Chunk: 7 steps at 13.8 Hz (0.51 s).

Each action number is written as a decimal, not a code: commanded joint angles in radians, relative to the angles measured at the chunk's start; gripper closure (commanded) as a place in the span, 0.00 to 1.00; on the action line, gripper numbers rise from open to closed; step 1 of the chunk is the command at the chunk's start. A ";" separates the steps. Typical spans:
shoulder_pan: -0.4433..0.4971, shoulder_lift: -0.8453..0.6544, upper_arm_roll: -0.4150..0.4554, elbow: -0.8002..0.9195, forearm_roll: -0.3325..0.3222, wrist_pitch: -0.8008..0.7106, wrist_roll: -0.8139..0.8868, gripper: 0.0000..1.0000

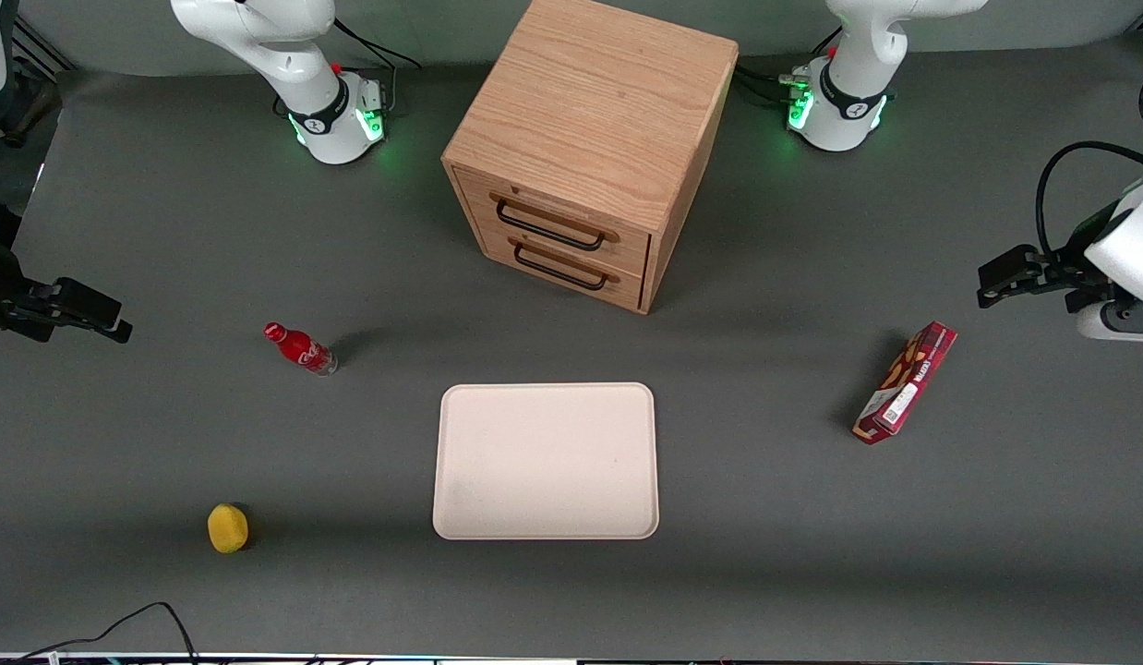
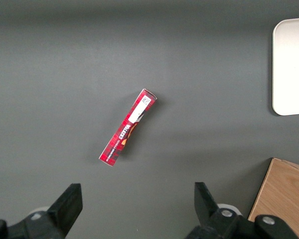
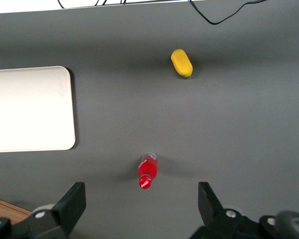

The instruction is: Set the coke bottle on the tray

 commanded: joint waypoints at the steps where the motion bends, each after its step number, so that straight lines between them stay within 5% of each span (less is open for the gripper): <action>1: 0.006 0.001 -0.005 0.003 0.005 -0.014 0.000 0.00; 7: -0.001 0.017 -0.005 0.019 0.019 -0.026 0.010 0.00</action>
